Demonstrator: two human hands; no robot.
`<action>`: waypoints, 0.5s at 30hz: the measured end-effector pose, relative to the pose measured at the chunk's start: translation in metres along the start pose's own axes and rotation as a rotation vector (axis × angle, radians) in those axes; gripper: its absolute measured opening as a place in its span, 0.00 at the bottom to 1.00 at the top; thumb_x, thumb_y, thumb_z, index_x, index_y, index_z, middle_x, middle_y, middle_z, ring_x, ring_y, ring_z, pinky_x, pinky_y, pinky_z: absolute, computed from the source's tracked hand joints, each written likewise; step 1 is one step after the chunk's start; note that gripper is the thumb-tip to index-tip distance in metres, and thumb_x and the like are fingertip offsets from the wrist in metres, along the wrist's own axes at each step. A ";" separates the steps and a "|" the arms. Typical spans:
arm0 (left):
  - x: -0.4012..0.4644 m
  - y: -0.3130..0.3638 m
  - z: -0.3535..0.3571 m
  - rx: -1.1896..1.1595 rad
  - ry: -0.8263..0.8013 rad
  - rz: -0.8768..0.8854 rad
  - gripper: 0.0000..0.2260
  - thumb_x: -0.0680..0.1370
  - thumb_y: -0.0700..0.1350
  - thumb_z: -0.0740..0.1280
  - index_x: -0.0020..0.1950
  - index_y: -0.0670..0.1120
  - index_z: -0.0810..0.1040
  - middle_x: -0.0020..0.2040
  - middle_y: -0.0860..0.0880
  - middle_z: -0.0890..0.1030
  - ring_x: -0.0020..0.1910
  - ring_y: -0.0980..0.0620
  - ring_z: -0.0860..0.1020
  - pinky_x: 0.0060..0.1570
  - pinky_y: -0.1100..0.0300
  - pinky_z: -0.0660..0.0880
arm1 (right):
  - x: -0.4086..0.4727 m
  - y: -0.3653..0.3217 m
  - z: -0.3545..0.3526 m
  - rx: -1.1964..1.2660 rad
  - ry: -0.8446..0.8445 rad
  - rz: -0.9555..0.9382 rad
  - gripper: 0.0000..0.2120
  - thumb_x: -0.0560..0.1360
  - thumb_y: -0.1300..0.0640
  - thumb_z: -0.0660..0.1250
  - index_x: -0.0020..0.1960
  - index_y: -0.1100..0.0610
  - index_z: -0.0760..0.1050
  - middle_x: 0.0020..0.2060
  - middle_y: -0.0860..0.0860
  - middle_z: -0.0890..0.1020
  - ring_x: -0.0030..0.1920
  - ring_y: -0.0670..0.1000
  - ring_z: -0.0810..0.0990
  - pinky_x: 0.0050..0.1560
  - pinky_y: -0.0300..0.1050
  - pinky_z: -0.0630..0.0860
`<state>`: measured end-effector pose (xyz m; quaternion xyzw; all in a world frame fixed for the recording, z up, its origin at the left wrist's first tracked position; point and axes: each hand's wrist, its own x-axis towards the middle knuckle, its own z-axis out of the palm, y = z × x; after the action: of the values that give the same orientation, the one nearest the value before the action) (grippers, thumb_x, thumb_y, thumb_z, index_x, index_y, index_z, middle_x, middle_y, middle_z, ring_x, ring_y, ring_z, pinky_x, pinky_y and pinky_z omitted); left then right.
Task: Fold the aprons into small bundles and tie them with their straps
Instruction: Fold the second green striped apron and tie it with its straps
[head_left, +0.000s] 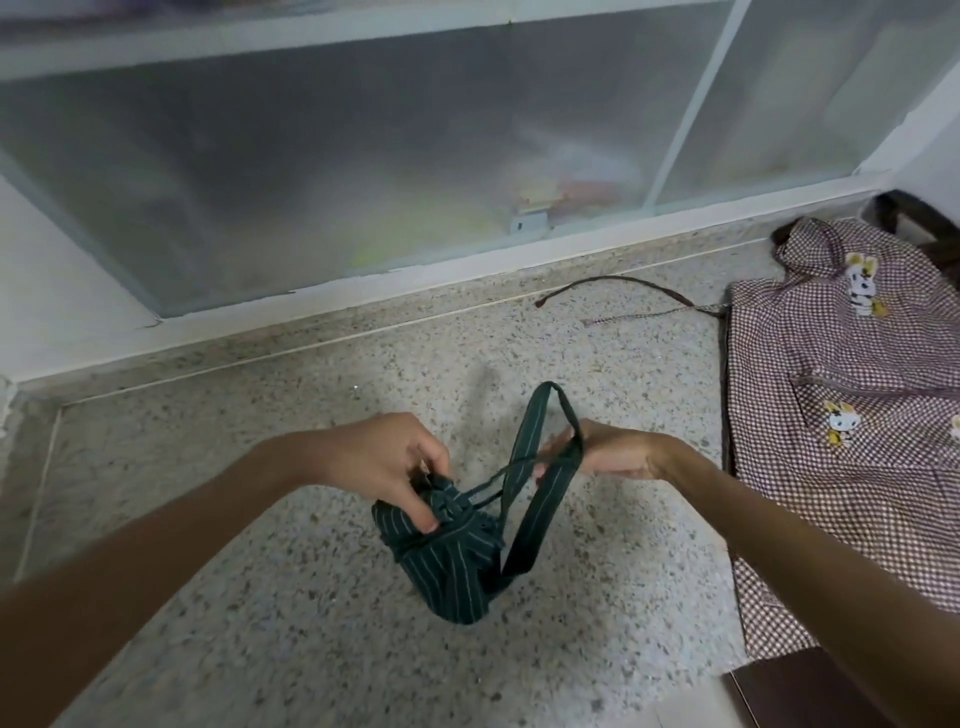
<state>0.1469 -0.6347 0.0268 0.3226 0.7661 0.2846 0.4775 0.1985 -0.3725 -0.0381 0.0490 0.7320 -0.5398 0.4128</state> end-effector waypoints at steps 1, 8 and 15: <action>0.003 -0.005 0.003 -0.003 0.019 -0.038 0.09 0.65 0.44 0.79 0.41 0.51 0.82 0.41 0.48 0.84 0.39 0.51 0.80 0.44 0.57 0.74 | 0.000 -0.004 -0.001 -0.009 -0.002 -0.021 0.07 0.76 0.58 0.67 0.43 0.49 0.83 0.48 0.46 0.84 0.55 0.45 0.80 0.62 0.40 0.73; 0.015 -0.006 0.022 0.005 -0.008 -0.118 0.17 0.66 0.47 0.78 0.53 0.49 0.80 0.45 0.61 0.76 0.45 0.65 0.75 0.43 0.55 0.72 | 0.006 -0.008 0.018 0.120 0.042 -0.158 0.07 0.74 0.59 0.68 0.44 0.51 0.84 0.46 0.52 0.85 0.51 0.49 0.82 0.54 0.38 0.76; 0.025 -0.011 0.028 -0.118 -0.092 -0.074 0.06 0.68 0.45 0.76 0.41 0.52 0.82 0.44 0.50 0.84 0.45 0.50 0.81 0.51 0.56 0.75 | 0.011 0.002 0.036 0.478 0.012 -0.112 0.09 0.77 0.59 0.64 0.51 0.61 0.80 0.45 0.55 0.84 0.44 0.51 0.83 0.49 0.43 0.80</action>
<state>0.1621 -0.6192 -0.0056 0.2781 0.7367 0.2962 0.5405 0.2122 -0.4056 -0.0499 0.1078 0.5876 -0.7193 0.3546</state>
